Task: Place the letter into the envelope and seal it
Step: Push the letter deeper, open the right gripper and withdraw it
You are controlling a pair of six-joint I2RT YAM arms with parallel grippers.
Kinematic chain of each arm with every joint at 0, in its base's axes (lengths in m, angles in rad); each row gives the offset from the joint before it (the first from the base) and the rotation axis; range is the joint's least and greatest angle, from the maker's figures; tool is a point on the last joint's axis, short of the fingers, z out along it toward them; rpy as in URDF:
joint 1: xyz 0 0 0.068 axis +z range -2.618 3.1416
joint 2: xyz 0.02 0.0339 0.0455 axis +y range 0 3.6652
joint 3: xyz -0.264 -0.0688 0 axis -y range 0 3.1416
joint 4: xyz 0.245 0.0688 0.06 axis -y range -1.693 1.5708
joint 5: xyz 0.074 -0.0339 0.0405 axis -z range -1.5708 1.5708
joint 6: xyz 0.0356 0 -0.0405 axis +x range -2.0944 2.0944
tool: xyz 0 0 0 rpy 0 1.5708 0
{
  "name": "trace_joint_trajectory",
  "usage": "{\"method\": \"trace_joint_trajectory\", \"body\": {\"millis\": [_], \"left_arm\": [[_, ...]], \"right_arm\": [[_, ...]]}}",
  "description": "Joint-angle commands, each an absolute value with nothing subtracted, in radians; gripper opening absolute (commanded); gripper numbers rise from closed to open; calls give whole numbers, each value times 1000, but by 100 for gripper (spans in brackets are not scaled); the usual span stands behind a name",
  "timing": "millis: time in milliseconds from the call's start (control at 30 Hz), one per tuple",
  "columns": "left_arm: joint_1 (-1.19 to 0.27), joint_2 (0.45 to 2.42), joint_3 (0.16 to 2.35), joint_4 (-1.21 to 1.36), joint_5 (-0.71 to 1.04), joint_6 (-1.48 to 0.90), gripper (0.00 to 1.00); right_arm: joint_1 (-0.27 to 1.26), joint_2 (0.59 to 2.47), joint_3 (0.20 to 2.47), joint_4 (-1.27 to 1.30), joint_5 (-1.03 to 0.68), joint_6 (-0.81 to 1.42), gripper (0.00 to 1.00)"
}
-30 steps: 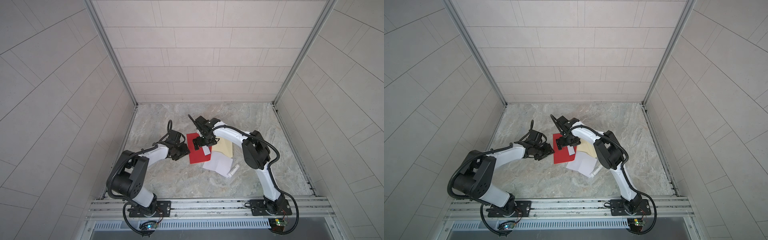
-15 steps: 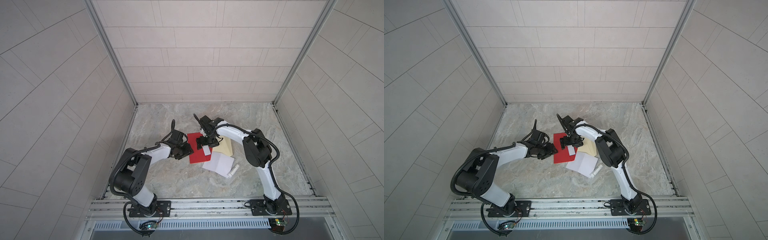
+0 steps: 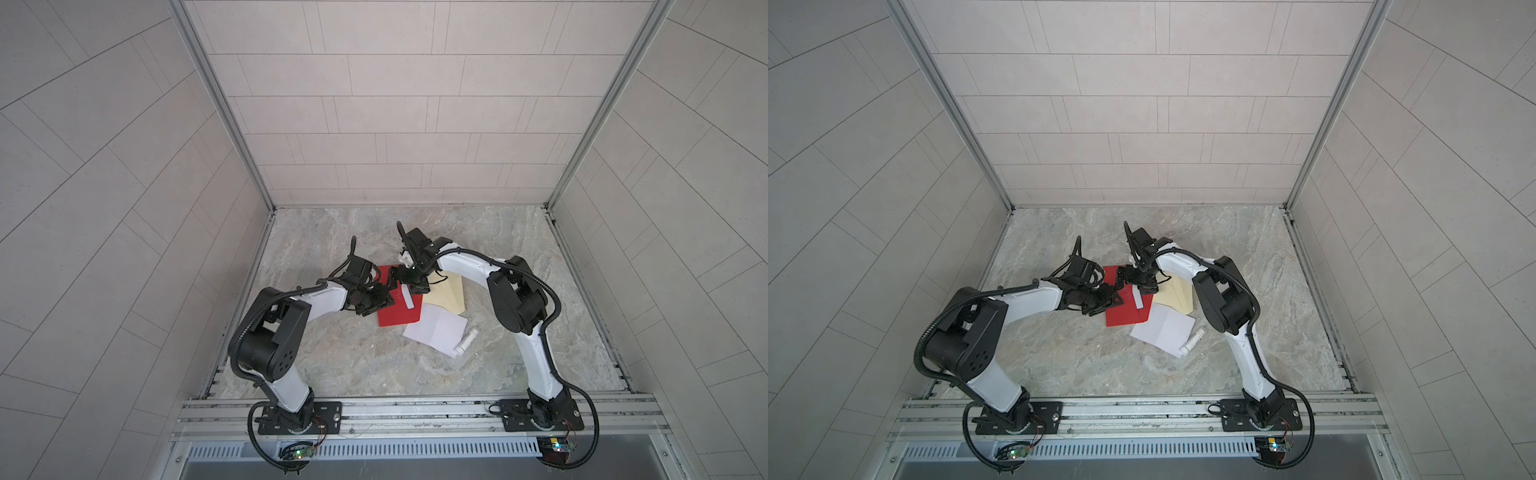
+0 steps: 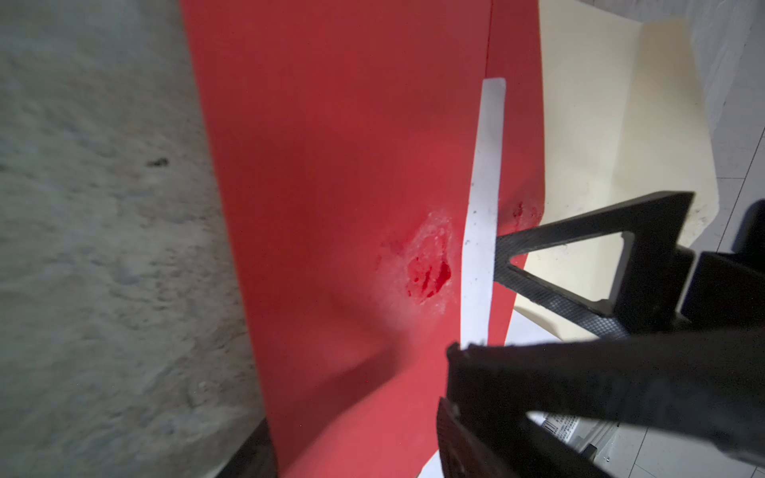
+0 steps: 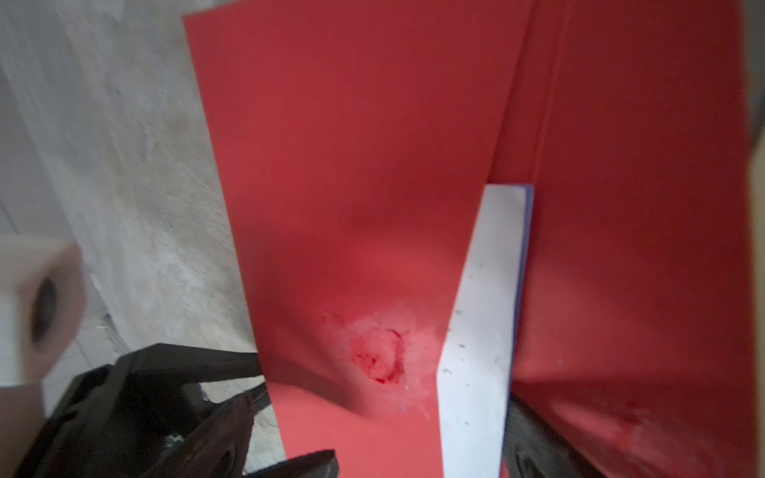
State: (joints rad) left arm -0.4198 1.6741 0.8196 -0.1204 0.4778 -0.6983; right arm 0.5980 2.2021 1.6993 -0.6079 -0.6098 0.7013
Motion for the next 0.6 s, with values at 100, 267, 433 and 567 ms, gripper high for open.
{"method": "trace_joint_trajectory", "body": {"millis": [100,267,433,567], "left_arm": [[-438,1744,770,-202,447,-699,61],[-436,1752,781,-208,419,-690,61],[-436,1751,795,-272,327,-687,61],[-435,1703,803,-338,213,-664,62]], "right_arm": [[635,2193,1664,-448,-779,845,95],[646,2210,1670,-454,-805,877,94],[646,2136,1670,-564,-609,795,95],[645,2047,1701,-684,-413,716,95]]}}
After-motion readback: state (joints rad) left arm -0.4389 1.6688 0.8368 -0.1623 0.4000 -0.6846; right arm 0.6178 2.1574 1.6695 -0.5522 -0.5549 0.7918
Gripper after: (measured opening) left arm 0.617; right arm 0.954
